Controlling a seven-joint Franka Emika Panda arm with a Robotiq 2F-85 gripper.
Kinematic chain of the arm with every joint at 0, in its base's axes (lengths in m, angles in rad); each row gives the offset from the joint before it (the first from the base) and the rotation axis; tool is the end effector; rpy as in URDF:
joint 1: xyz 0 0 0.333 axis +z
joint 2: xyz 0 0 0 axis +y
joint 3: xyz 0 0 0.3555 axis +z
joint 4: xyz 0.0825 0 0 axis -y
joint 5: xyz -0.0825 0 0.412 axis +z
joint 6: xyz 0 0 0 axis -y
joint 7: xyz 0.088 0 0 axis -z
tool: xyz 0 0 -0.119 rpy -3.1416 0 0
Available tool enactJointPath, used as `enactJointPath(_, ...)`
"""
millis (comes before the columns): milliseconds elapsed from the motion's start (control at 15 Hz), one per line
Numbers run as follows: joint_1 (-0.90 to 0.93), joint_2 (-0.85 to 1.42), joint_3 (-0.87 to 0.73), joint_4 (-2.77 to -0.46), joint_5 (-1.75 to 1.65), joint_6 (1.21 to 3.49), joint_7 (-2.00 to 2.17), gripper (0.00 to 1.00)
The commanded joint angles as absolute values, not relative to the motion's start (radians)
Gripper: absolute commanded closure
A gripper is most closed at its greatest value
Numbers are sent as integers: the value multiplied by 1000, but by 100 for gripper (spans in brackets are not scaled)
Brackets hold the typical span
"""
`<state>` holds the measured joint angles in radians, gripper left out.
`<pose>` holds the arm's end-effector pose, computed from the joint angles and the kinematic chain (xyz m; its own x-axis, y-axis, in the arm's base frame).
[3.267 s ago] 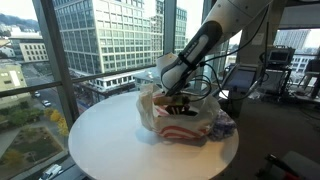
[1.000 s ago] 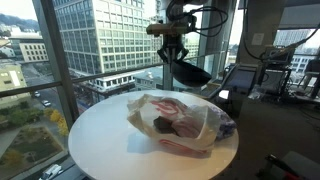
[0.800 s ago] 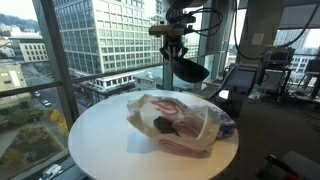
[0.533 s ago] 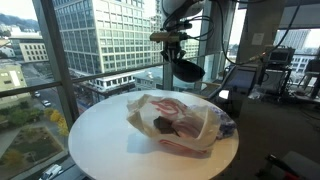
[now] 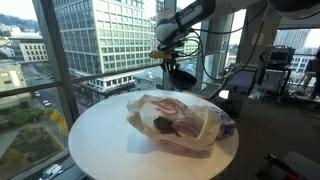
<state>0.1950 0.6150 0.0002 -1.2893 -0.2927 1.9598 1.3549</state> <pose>0.7737 0.1304 0.4080 0.4761 -0.8354 0.2748 -0.8714 -0.4903 0.0191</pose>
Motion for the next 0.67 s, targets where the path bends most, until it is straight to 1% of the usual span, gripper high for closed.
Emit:
enactJointPath(0, 195, 802, -42, -1048, -265, 1916, 1304, 98)
enactJointPath(600, 97, 1133, -95, -688, -146, 1840, 1243, 98)
